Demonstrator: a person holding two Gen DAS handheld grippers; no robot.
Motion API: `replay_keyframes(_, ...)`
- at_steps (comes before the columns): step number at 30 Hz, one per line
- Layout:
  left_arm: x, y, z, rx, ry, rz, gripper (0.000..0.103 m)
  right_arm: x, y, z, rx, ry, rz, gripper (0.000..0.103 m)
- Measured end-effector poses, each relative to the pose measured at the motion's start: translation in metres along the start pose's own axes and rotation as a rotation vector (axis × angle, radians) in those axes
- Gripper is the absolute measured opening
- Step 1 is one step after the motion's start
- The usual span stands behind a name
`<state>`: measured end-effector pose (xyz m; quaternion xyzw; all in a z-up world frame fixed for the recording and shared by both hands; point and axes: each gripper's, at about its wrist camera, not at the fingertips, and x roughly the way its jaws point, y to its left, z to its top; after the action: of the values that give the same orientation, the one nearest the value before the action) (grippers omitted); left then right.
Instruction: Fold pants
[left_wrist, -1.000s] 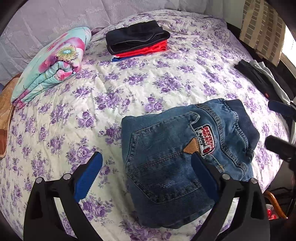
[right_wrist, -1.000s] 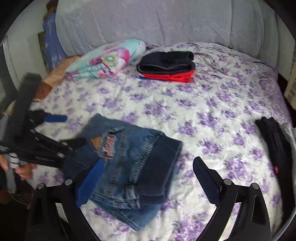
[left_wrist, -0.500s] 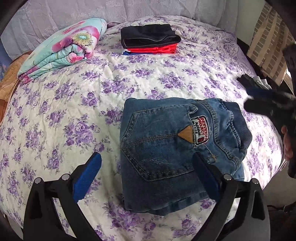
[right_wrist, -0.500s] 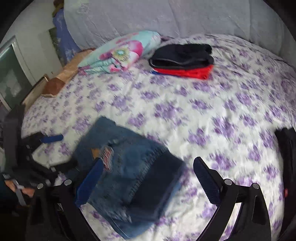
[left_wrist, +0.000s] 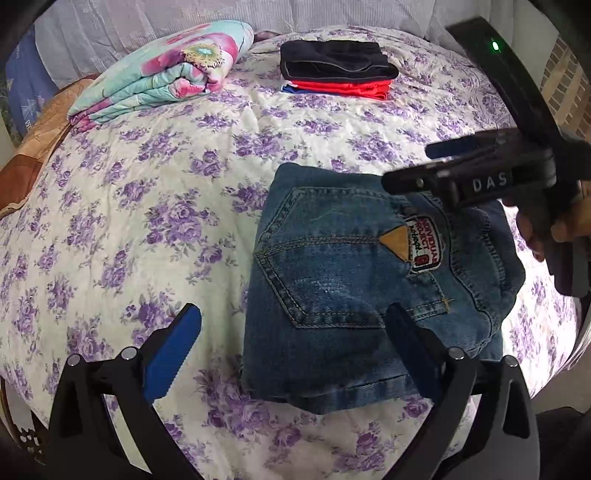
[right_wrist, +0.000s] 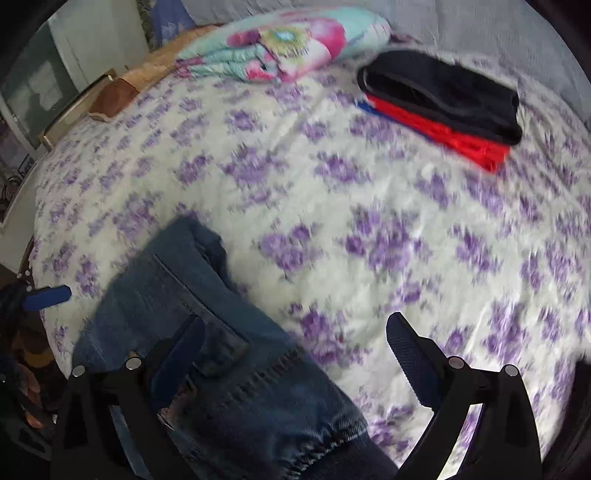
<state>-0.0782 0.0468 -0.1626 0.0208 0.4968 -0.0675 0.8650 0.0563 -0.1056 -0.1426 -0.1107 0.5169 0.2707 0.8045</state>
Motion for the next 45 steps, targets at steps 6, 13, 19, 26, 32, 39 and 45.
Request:
replay_keyframes(6,0.011,-0.008,-0.007,0.043,0.039,0.084,0.099,0.039,0.029,0.031,-0.094,0.119,0.076,0.099)
replay_keyframes(13,-0.005,0.001,-0.006,-0.007,0.043,0.056,0.098,0.042,-0.037,0.042,0.279,0.227,0.665,0.099)
replay_keyframes(19,0.004,-0.012,0.009,0.010,0.060,0.043,0.098,0.084,-0.023,0.063,0.452,0.354,0.968,0.099)
replay_keyframes(26,0.014,-0.011,0.012,-0.032,0.126,0.072,0.098,0.116,-0.015,0.058,0.518,0.360,0.883,0.100)
replay_keyframes(32,0.007,-0.011,0.037,-0.051,0.117,0.086,0.098,0.031,-0.030,0.063,0.320,0.165,0.743,0.100)
replay_keyframes(39,0.009,-0.029,0.053,0.044,0.120,0.089,0.098,-0.028,-0.056,0.002,0.241,0.062,0.600,0.100)
replay_keyframes(45,0.019,-0.039,0.054,0.113,0.145,0.064,0.098,-0.044,-0.055,-0.041,0.329,0.003,0.642,0.100)
